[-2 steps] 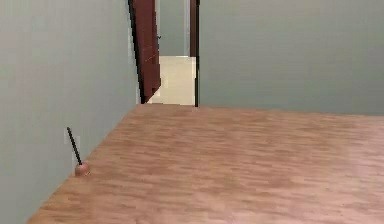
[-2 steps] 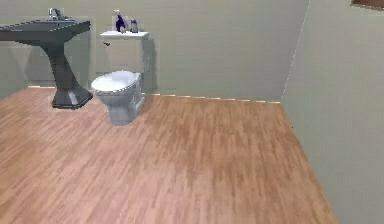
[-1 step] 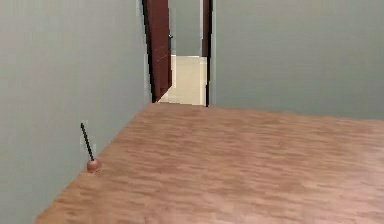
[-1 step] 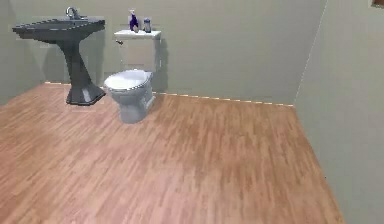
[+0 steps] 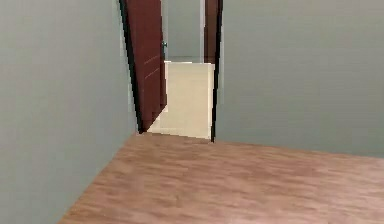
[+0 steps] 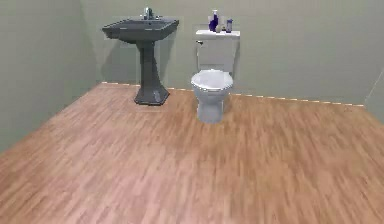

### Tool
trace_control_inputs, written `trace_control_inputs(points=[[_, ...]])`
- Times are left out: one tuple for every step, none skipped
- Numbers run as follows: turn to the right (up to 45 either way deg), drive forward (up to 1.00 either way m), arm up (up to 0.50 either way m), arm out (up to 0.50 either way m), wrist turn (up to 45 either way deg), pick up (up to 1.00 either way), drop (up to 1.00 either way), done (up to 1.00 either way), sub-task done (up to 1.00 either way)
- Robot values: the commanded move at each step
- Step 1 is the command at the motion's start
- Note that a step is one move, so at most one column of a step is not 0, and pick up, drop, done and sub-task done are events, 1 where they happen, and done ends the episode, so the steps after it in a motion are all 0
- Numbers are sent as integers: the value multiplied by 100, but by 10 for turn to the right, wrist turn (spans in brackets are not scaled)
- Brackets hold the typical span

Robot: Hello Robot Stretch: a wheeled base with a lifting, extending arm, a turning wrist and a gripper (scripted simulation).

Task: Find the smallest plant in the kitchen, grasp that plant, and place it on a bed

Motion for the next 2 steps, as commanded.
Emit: trace_control_inputs(points=[[0,100,0,0,0,0,0,0,0],[0,100,0,0,0,0,0,0,0]])
